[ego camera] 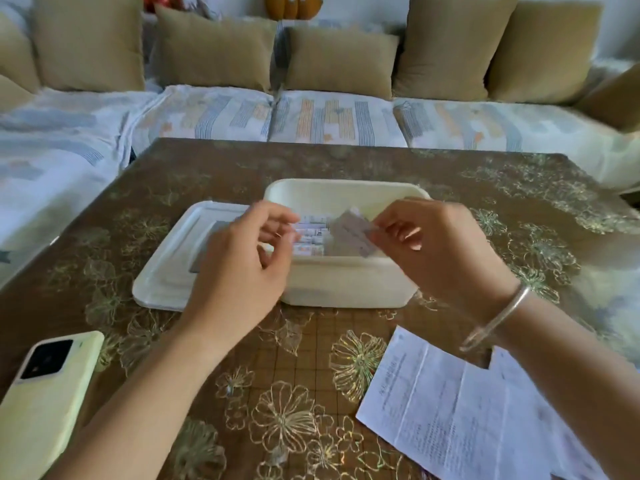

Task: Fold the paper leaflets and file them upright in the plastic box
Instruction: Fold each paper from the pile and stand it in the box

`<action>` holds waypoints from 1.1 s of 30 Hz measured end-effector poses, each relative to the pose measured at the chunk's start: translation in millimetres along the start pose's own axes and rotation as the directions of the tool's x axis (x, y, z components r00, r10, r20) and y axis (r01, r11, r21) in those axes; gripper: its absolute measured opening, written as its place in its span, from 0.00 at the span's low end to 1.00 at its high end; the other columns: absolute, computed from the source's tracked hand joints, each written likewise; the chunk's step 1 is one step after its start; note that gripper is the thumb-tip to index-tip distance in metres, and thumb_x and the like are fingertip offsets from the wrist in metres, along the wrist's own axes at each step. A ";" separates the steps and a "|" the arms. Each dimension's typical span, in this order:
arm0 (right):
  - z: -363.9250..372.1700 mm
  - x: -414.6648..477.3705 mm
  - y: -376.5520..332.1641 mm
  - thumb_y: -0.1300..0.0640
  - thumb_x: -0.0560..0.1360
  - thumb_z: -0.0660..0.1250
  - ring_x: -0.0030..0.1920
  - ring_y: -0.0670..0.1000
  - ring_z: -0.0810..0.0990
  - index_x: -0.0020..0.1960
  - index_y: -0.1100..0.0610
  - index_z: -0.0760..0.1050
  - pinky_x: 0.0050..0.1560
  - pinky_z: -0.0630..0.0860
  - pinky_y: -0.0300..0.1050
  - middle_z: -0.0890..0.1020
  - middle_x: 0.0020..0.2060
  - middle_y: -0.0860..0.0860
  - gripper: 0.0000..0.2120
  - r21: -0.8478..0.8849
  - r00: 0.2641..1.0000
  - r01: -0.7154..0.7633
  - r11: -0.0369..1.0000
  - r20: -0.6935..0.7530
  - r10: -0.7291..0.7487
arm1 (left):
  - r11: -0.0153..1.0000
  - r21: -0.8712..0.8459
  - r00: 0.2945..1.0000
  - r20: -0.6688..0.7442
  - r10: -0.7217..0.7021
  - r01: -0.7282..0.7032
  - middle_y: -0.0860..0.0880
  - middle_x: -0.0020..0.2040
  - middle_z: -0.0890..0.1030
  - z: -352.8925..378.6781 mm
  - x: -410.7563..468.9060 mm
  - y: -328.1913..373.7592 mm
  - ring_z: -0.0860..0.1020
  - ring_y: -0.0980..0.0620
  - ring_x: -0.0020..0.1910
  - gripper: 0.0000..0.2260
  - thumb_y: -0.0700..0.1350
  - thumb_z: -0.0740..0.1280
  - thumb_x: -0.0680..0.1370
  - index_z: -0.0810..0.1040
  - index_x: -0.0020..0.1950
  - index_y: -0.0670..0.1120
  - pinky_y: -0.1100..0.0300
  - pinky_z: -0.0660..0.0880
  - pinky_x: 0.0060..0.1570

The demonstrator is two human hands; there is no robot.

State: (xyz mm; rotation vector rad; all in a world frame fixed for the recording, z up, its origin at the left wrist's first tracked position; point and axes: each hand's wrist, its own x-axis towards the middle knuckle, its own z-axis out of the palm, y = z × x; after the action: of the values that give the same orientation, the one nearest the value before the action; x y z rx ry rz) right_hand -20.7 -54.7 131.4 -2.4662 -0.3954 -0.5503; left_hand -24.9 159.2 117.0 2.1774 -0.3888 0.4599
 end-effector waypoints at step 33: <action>109.2 110.8 44.2 0.59 0.77 0.60 0.45 0.58 0.80 0.52 0.54 0.80 0.37 0.69 0.44 0.82 0.46 0.54 0.10 -0.567 0.900 0.168 0.807 0.422 0.109 | 0.779 0.577 0.829 0.541 -0.139 -0.246 0.51 0.52 0.79 31.8 113.9 -38.0 0.76 0.50 0.51 0.14 0.37 0.60 0.77 0.79 0.52 0.54 0.53 0.74 0.48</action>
State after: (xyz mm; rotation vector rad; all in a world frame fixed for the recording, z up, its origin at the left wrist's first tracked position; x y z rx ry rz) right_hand 125.4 -7.8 80.4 -3.2159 -0.4945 -0.1144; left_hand 98.1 143.0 124.6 2.9719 -0.6994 -0.0734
